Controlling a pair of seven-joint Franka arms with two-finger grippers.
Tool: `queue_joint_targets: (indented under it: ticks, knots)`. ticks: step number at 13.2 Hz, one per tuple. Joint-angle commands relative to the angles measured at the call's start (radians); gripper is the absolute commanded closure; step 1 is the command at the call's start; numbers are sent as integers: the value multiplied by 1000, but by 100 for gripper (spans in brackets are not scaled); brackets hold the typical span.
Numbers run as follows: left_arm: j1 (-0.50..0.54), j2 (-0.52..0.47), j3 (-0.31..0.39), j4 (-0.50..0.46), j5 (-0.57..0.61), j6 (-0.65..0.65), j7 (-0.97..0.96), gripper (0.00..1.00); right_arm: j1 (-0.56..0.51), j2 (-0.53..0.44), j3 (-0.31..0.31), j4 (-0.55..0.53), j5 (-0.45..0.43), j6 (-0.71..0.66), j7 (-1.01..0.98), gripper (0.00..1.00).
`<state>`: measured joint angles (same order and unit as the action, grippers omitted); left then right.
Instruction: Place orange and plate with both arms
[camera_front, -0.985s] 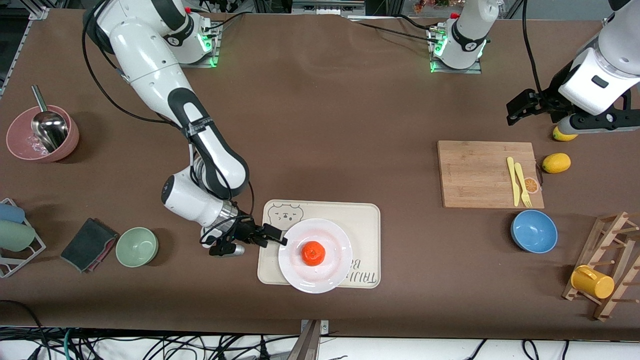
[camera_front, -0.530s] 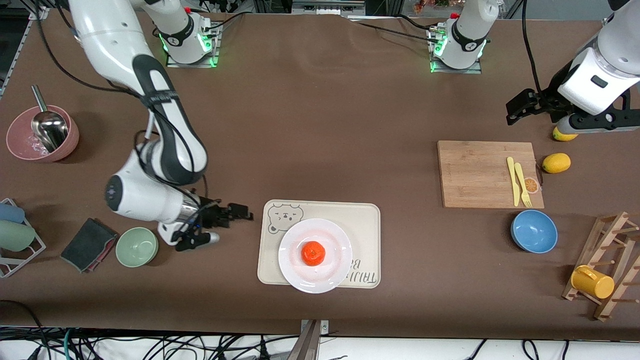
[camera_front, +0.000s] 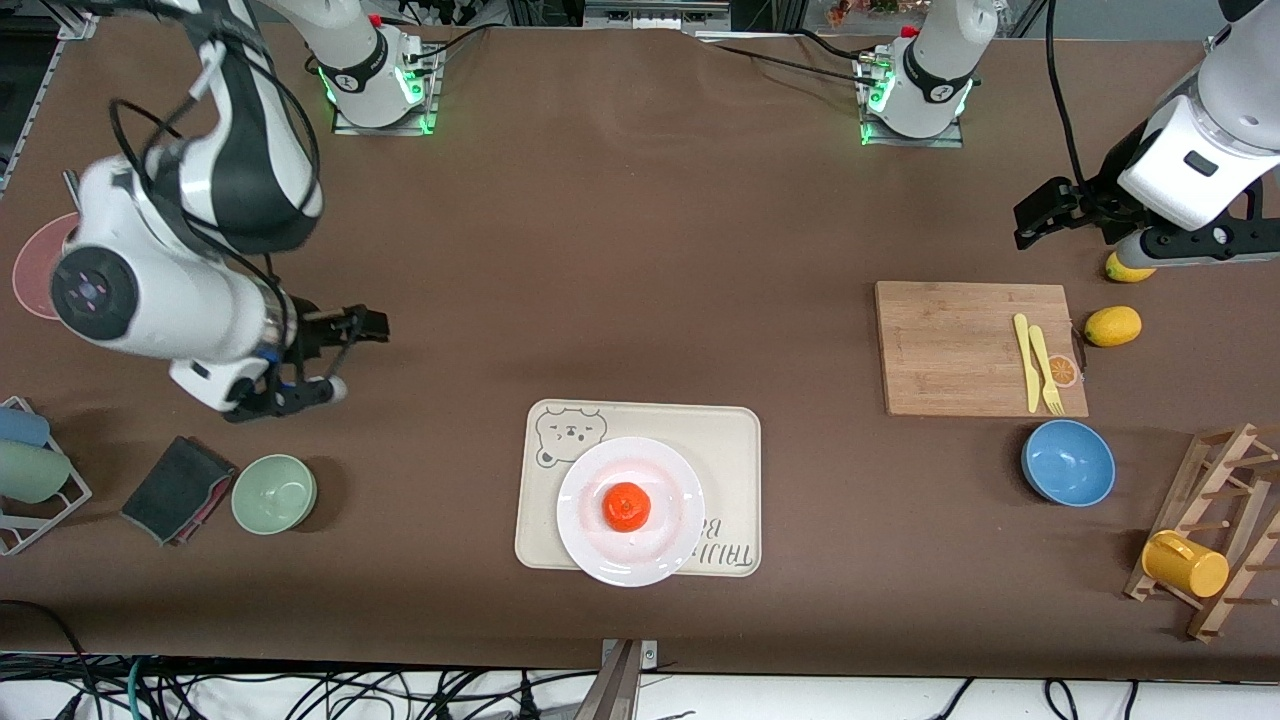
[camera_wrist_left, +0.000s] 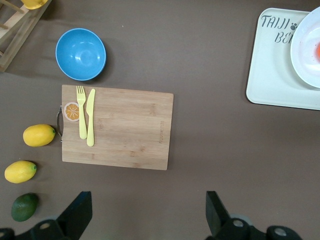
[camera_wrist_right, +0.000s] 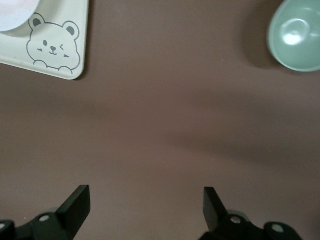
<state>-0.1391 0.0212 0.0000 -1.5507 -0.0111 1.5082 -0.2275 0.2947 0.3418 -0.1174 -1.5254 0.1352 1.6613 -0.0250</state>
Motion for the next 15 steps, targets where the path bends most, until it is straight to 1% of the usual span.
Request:
queue_joint_targets:
  ticks: [1, 3, 4, 6, 7, 12, 14, 15]
  knots:
    - [0, 6, 0, 24, 16, -22, 14, 0, -46, -203, 5, -174, -29, -43, 39, 0]
    - [-5, 6, 0, 24, 16, -22, 13, 0, -90, -268, 4, -173, -60, -67, 34, 0]
    - [-5, 8, 0, 24, 16, -22, 11, 0, -95, -289, 2, -164, -68, -99, 36, 0]
    - [-5, 8, 0, 24, 14, -22, 11, 0, -95, -305, -1, -135, -121, -161, 34, 0]
    - [-7, 8, 0, 26, 16, -22, 7, 0, -97, -308, -2, -122, -131, -181, 34, 0]
    - [-7, 8, 0, 27, 22, -20, 14, 0, -98, -296, -59, -119, -121, -117, 47, 0]
    - [-7, 8, 0, 27, 22, -20, 16, 0, -107, -285, -61, -119, -123, -66, 47, 0]
    - [-8, 8, 0, 27, 22, -20, 14, 0, -144, -285, -48, -119, -121, -66, 47, 0]
